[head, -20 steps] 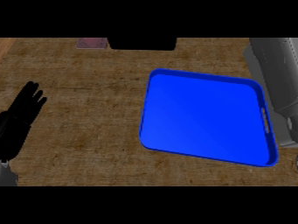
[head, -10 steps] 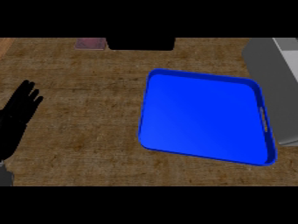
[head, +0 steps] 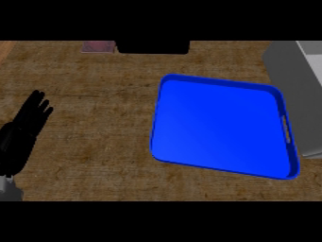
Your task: Pick the pear from the tray and place it in the cardboard box
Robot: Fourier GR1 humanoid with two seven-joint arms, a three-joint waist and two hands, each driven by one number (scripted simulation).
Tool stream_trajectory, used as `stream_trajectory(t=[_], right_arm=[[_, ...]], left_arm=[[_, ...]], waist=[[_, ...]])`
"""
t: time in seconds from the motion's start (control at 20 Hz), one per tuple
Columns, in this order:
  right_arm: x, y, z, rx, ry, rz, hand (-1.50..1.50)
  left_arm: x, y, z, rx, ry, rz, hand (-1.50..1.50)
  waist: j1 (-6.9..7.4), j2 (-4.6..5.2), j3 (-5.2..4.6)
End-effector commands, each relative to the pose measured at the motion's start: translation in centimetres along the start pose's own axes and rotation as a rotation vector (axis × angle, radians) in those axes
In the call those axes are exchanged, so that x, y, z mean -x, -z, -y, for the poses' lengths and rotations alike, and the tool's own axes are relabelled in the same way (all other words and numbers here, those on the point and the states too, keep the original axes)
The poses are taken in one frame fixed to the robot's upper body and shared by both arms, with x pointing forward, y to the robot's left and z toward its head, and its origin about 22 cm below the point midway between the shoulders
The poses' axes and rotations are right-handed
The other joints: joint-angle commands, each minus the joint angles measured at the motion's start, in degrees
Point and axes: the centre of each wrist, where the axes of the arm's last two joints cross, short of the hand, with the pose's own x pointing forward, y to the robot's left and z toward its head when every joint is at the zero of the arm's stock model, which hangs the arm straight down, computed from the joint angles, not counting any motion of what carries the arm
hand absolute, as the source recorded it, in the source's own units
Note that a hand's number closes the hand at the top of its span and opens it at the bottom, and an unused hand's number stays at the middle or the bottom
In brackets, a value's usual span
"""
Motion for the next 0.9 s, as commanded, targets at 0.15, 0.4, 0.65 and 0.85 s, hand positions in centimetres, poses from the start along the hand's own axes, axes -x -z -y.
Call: stream_trajectory(t=[0.15, 0.4, 0.65, 0.85], right_arm=[[3.8, 1.1, -3.2, -0.014, 0.016, 0.001, 1.5], [6.4, 1.3, -5.6, -0.081, 0.056, -0.018, 1.5], [9.8, 0.8, -9.0, -0.252, 0.049, -0.175, 1.5], [10.7, 0.0, -10.8, -0.327, 0.098, -0.168, -1.5]], left_arm=[[-0.8, -0.4, 0.0, 0.009, -0.002, -0.004, 0.0], [-0.4, 0.7, 0.6, 0.001, -0.008, 0.003, 0.0], [-0.4, 0.2, -0.1, 0.01, -0.005, -0.003, 0.0], [-0.1, -0.1, -1.6, 0.012, -0.01, 0.011, 0.0]], waist=[[0.21, -0.02, 0.02], [0.4, 0.2, 0.05], [0.81, 0.34, 0.08], [1.04, 0.37, 0.08]])
